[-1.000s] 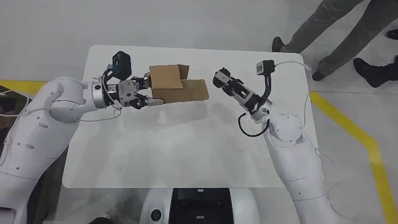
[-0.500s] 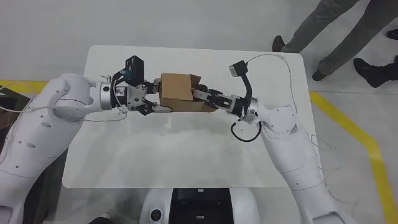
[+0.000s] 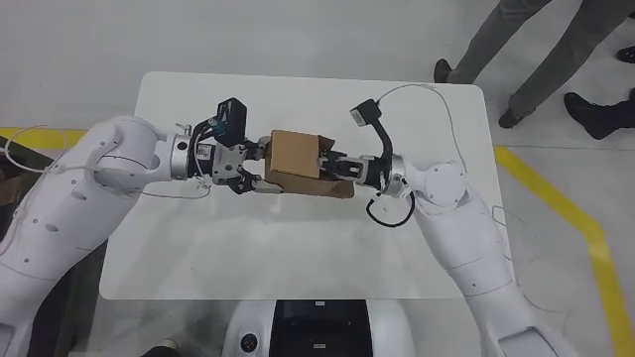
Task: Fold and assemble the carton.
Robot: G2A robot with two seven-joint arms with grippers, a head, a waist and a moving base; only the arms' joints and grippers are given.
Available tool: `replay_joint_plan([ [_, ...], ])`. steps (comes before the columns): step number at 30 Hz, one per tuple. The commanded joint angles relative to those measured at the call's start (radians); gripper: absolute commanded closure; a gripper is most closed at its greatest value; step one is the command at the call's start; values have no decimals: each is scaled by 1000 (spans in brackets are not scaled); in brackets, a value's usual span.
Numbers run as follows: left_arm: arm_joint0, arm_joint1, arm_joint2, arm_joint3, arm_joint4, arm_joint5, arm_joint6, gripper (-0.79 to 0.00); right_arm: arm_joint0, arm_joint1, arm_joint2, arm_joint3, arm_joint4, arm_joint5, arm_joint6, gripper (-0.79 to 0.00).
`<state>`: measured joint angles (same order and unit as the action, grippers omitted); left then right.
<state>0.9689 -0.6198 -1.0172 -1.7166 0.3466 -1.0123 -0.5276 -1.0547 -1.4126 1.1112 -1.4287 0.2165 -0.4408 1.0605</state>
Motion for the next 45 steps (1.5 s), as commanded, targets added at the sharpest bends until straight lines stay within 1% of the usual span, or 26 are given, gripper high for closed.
replay_joint_plan([
  [1,-8,3,9,0,-9,0,3,-536,0,0,-11,-1,14,-4,1,0],
  [8,-35,12,52,-3,-14,0,11,-563,8,-5,-61,6,23,-19,-36,0],
  [24,-89,25,130,7,-16,0,55,-622,22,-9,-132,15,28,-38,-93,0],
  [29,-101,31,146,12,-9,0,70,-622,30,-8,-141,23,25,-42,-104,0],
  [40,-116,47,168,26,4,0,114,-613,4,12,-101,2,-3,-21,-116,0],
  [45,-124,53,182,25,11,0,129,-616,13,8,-130,2,-4,-25,-138,0],
])
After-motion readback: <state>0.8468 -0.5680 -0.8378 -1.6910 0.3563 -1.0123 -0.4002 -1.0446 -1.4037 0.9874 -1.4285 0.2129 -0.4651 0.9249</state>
